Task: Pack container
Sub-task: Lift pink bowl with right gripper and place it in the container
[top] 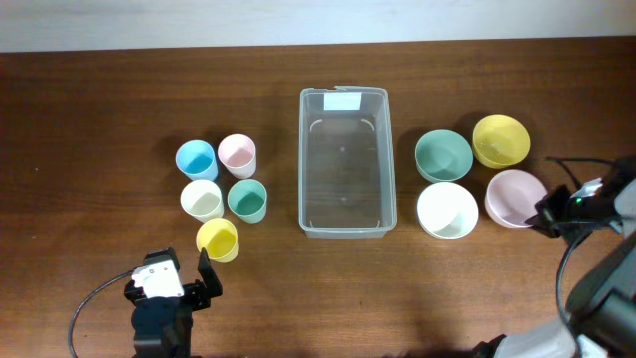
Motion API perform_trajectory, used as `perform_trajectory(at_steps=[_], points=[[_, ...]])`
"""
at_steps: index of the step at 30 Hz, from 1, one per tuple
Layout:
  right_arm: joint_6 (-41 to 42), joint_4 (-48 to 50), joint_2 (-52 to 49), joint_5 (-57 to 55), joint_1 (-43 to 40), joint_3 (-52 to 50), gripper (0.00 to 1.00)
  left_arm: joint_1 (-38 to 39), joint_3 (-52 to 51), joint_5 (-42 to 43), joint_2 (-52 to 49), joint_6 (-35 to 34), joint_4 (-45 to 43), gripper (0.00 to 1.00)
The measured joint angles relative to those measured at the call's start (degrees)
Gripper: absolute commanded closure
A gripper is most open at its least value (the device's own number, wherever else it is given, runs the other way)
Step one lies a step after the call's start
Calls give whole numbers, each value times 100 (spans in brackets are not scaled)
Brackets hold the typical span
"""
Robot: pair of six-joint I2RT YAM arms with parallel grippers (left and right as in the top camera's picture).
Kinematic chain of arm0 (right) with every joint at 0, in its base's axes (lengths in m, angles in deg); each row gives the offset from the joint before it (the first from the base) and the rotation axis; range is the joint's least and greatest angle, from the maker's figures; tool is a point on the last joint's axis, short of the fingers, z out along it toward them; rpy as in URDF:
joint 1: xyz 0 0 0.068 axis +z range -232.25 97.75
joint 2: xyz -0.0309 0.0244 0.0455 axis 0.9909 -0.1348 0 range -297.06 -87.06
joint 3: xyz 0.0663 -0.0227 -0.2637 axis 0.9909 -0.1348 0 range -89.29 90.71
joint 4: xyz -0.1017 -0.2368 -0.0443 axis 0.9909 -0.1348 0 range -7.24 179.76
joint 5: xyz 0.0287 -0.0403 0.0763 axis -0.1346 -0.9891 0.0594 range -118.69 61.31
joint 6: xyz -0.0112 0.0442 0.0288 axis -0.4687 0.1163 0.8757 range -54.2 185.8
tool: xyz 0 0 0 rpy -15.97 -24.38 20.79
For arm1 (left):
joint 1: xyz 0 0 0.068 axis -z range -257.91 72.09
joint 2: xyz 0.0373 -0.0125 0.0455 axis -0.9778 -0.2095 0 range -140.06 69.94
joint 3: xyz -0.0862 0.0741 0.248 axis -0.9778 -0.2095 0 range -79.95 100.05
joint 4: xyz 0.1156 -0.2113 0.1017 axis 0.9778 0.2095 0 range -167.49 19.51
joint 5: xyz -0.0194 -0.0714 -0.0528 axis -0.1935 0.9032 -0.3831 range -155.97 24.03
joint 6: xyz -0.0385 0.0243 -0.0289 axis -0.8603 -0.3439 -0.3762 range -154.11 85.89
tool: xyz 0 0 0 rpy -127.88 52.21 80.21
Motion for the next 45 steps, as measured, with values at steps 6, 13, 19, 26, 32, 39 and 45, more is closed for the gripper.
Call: perform_trajectory(at_steps=[6, 13, 19, 26, 32, 39, 45], points=[[0, -990, 1294, 0, 299, 876, 96, 0, 0, 0, 0, 0, 0, 1], [-20, -1054, 2170, 0, 2428, 1971, 96, 0, 0, 0, 0, 0, 0, 1], [330, -13, 1665, -151, 4183, 2076, 96, 0, 0, 0, 0, 0, 0, 1], [671, 1318, 76, -229, 5104, 2076, 96, 0, 0, 0, 0, 0, 0, 1], [966, 2339, -997, -280, 5368, 2070, 96, 0, 0, 0, 0, 0, 0, 1], [1054, 3029, -1261, -529, 5364, 2068, 83, 0, 0, 0, 0, 0, 0, 1], [1051, 3058, -1261, -564, 5364, 2068, 44, 0, 0, 0, 0, 0, 0, 1]])
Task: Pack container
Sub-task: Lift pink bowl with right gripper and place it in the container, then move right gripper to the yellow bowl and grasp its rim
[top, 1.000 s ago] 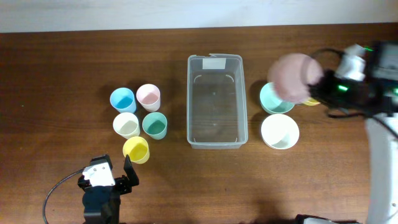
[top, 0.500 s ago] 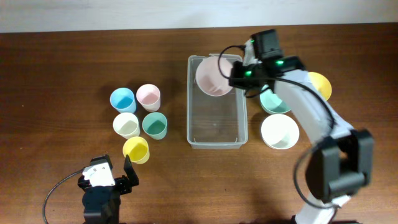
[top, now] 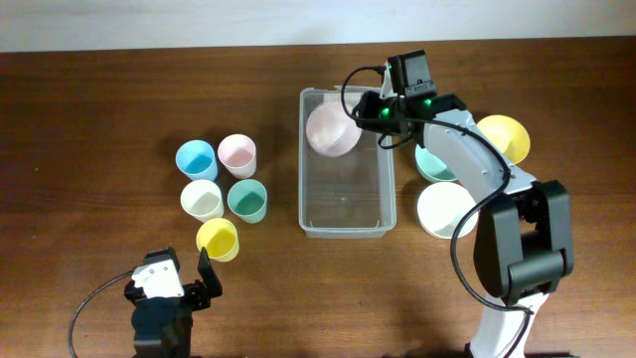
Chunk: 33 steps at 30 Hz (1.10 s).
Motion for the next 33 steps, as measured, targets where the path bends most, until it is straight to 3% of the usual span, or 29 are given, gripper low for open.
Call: perform_trajectory(at_steps=[6, 11, 21, 27, 33], points=[[-304, -129, 57, 326, -87, 55, 41, 0, 0, 0, 0, 0, 0, 1], [-378, -997, 614, 660, -468, 234, 41, 0, 0, 0, 0, 0, 0, 1], [-420, -3038, 2212, 184, -2494, 557, 36, 0, 0, 0, 0, 0, 0, 1], [-542, -3359, 1797, -616, -3569, 511, 35, 0, 0, 0, 0, 0, 0, 1], [-931, -3117, 833, -807, -3923, 446, 28, 0, 0, 0, 0, 0, 0, 1]])
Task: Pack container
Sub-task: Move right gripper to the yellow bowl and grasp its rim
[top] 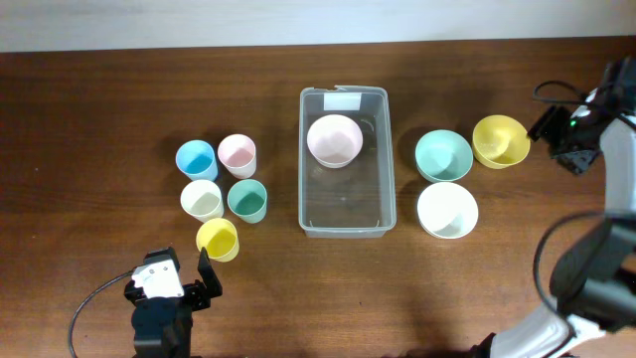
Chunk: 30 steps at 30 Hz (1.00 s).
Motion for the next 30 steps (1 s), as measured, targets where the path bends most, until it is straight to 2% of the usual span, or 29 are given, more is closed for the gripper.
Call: perform_trajectory(at_steps=[7, 9, 13, 17, 18, 26, 30], points=[[-184, 518, -1248, 472, -212, -31, 31, 0, 0, 0, 0, 0, 0, 1], [-195, 610, -1445, 656, -227, -33, 41, 0, 0, 0, 0, 0, 0, 1], [-210, 734, -1690, 907, -232, -46, 68, 0, 0, 0, 0, 0, 0, 1], [-203, 852, -1725, 1056, -232, -63, 87, 0, 0, 0, 0, 0, 0, 1], [-216, 879, -1725, 1088, -238, -63, 96, 0, 0, 0, 0, 0, 0, 0], [-190, 684, -1696, 1180, -275, -22, 96, 0, 0, 0, 0, 0, 0, 1], [-190, 527, -1327, 1178, -282, 90, 96, 0, 0, 0, 0, 0, 0, 1]])
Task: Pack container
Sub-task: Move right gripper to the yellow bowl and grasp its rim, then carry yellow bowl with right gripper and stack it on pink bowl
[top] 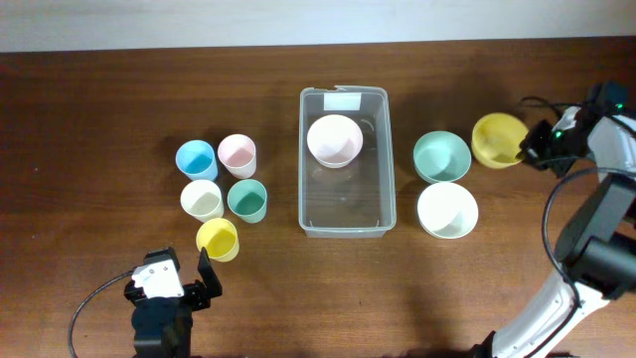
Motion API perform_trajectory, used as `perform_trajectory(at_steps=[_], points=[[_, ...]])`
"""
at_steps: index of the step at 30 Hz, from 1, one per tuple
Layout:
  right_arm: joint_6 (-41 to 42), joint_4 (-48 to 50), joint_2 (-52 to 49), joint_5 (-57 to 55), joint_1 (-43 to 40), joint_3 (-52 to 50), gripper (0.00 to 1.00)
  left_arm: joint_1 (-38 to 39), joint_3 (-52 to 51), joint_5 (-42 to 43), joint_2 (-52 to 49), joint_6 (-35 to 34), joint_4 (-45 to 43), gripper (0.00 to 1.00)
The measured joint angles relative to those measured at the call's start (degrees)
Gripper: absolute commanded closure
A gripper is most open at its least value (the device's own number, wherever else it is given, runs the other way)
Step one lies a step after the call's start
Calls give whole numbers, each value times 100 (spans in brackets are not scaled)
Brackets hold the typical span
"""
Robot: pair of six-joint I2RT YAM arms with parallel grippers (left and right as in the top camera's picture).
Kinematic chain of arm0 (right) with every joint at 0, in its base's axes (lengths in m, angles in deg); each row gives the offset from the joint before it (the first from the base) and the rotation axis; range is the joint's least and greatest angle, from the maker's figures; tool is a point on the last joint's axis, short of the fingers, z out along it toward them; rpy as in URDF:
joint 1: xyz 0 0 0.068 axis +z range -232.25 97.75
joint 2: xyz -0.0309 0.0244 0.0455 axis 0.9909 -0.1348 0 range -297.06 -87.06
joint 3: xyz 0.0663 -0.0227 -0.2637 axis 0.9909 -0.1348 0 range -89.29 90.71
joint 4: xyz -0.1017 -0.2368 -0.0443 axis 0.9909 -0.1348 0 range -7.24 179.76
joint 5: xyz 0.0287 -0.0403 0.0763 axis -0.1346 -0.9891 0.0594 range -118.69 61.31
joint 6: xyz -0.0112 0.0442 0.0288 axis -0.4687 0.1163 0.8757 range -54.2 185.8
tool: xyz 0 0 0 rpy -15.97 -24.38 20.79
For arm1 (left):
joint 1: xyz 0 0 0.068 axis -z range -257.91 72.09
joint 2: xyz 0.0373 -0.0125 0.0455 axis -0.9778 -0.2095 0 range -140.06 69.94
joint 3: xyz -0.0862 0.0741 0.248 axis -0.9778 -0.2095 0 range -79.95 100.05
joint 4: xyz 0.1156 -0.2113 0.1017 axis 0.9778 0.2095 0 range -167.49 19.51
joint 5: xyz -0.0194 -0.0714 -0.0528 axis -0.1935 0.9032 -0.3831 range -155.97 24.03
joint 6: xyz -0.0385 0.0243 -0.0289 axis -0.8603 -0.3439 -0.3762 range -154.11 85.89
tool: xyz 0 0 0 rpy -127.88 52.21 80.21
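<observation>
The clear plastic container (343, 221) stands mid-table with a pink bowl (334, 139) in its far half. To its right sit a teal bowl (441, 156), a white bowl (447, 210) and a yellow bowl (497, 139). My right gripper (527, 149) is at the yellow bowl's right rim; whether its fingers are closed on the rim is too small to tell. My left gripper (207, 276) rests open at the near left, holding nothing.
Several cups stand left of the container: blue (196, 159), pink (238, 154), cream (202, 200), teal (247, 200) and yellow (218, 239), the last just beyond my left gripper. The right arm's cable (556, 204) loops near the table's right edge.
My right gripper has moved left and slightly nearer, from just right of the yellow bowl onto its right rim. The bowls, cups and left arm are unchanged.
The container was empty and my right gripper was at the pink bowl on the far right. Then it held that bowl over the container's far end. Then the bowl lay inside and the gripper was beside the yellow bowl, where it now touches the rim.
</observation>
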Motion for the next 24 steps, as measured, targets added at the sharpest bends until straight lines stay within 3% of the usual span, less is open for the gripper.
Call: perform_trajectory(at_steps=[8, 11, 15, 24], points=[[4, -186, 1646, 433, 192, 446, 96, 0, 0, 0, 0, 0, 0, 1], [0, -417, 2203, 811, 769, 516, 96, 0, 0, 0, 0, 0, 0, 1], [2, -601, 2262, 863, 1832, 520, 96, 0, 0, 0, 0, 0, 0, 1], [122, -236, 1633, -269, 3912, 518, 96, 0, 0, 0, 0, 0, 0, 1]])
